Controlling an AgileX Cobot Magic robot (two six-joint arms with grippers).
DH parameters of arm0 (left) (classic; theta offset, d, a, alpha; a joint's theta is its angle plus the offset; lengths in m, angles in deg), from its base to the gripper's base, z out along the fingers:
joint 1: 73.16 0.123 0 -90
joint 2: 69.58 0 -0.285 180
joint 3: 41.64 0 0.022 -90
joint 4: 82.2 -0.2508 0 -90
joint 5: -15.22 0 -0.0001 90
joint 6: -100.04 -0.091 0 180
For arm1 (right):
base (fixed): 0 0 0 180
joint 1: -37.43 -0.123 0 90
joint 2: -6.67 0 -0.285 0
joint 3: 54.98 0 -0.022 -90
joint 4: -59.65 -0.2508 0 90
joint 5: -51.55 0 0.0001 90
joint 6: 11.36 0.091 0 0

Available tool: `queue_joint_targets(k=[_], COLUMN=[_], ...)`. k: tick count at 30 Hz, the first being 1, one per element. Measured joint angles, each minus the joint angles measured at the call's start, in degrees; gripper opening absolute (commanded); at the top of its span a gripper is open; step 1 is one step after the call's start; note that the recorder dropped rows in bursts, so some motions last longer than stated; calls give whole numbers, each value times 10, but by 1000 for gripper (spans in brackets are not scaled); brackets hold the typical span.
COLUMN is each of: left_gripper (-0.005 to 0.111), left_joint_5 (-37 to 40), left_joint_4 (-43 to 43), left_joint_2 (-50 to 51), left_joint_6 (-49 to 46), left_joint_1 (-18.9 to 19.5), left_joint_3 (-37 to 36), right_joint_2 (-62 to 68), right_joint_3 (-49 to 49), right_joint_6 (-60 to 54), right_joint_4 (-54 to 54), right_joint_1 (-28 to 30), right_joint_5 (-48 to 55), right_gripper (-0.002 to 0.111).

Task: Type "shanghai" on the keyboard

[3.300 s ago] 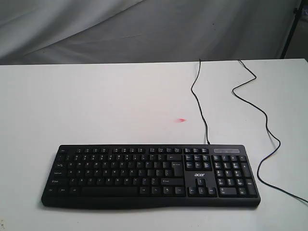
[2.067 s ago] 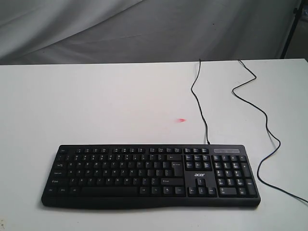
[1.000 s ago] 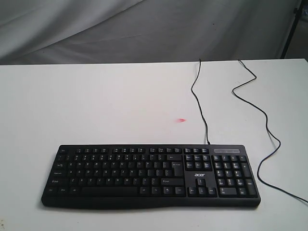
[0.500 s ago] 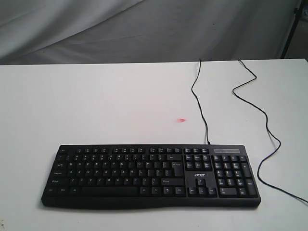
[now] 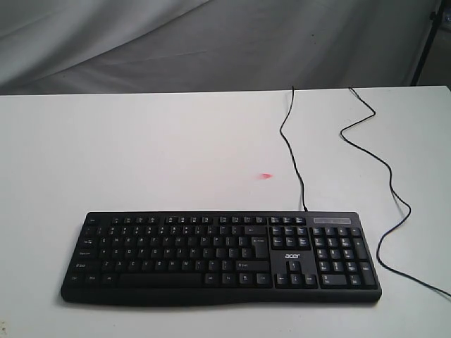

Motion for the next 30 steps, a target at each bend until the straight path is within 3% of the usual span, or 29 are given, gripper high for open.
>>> queue_joint_targets(k=[8,12,20,25,30], left_gripper=[1,1,1,1,1], left_joint_5=[0,0,0,0,0], left_joint_4=[0,0,0,0,0], left_joint_2=[0,0,0,0,0], left_joint_6=[0,0,0,0,0], left_joint_1=[0,0,0,0,0], left_joint_3=[0,0,0,0,0], right_joint_2=[163,224,358,410,418], right_joint_3=[-156,-224,-372,-436,-446], right_joint_6=[103,101,43,37,35], right_joint_4=[197,220,228,395,452], right_joint_1=[0,0,0,0,0], right_joint_5=[-32,-3,193,350,542], right_gripper=[0,0,0,0,0])
